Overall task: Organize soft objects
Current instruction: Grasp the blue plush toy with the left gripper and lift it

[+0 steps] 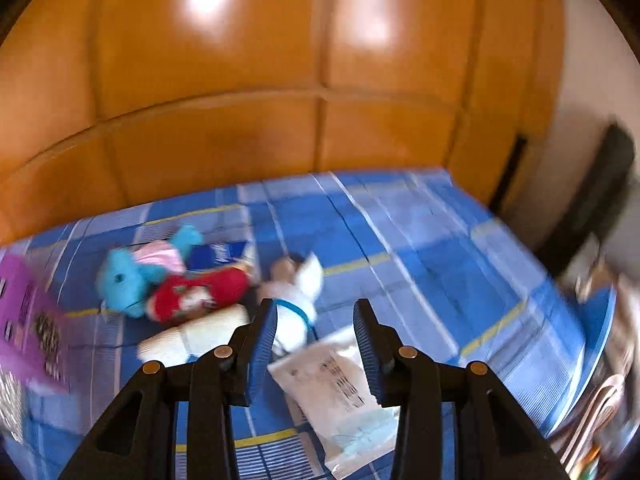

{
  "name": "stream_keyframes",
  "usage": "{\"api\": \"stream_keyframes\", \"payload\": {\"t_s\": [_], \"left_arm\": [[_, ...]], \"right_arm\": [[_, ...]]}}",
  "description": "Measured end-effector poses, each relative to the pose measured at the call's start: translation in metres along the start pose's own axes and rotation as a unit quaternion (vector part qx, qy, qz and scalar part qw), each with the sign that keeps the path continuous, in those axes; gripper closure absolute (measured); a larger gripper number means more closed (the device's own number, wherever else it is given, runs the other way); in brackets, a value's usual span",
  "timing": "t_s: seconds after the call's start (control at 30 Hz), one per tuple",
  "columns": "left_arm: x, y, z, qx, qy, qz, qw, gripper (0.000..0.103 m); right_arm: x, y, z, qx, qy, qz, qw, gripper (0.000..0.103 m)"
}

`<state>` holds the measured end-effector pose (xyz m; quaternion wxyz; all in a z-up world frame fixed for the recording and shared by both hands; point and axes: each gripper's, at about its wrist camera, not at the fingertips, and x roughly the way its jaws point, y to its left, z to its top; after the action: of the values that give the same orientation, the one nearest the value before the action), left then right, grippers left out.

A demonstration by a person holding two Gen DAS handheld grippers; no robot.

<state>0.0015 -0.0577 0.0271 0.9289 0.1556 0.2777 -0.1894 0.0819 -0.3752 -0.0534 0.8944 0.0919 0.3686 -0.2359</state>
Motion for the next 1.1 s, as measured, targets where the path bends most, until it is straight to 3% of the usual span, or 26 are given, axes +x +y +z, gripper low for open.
{"api": "stream_keyframes", "payload": {"t_s": [0.07,0.2,0.33,0.5,0.63,0.77,0.97,1.1], "left_arm": [[0.010,-0.011,0.009,0.006,0.005,-0.017,0.9998,0.026],[0.031,-0.032,0.023,0.017,0.017,-0.047,0.9986,0.026],[0.057,-0.045,0.035,0.008,0.046,-0.080,0.9957,0.034],[0.099,-0.049,0.057,-0.026,0.082,-0.095,0.9918,0.038],[0.143,-0.050,0.082,-0.069,0.117,-0.088,0.9868,0.037],[0.188,-0.056,0.099,-0.069,0.140,-0.049,0.9866,0.027],[0.261,-0.053,0.109,-0.070,0.179,-0.004,0.9815,0.027],[0.298,-0.049,0.108,-0.070,0.212,0.001,0.9748,0.027]], "right_arm": [[0.006,-0.019,0.002,0.056,0.015,0.018,0.998,0.064],[0.009,-0.036,0.000,0.103,0.034,0.026,0.994,0.064],[0.013,-0.041,-0.001,0.120,0.044,0.034,0.991,0.064],[0.017,-0.043,-0.001,0.127,0.053,0.052,0.989,0.064],[0.018,-0.044,-0.001,0.136,0.058,0.066,0.987,0.064],[0.019,-0.044,-0.002,0.142,0.063,0.080,0.985,0.064],[0.021,-0.050,-0.002,0.163,0.067,0.099,0.979,0.064],[0.022,-0.049,-0.003,0.165,0.071,0.108,0.978,0.064]]}}
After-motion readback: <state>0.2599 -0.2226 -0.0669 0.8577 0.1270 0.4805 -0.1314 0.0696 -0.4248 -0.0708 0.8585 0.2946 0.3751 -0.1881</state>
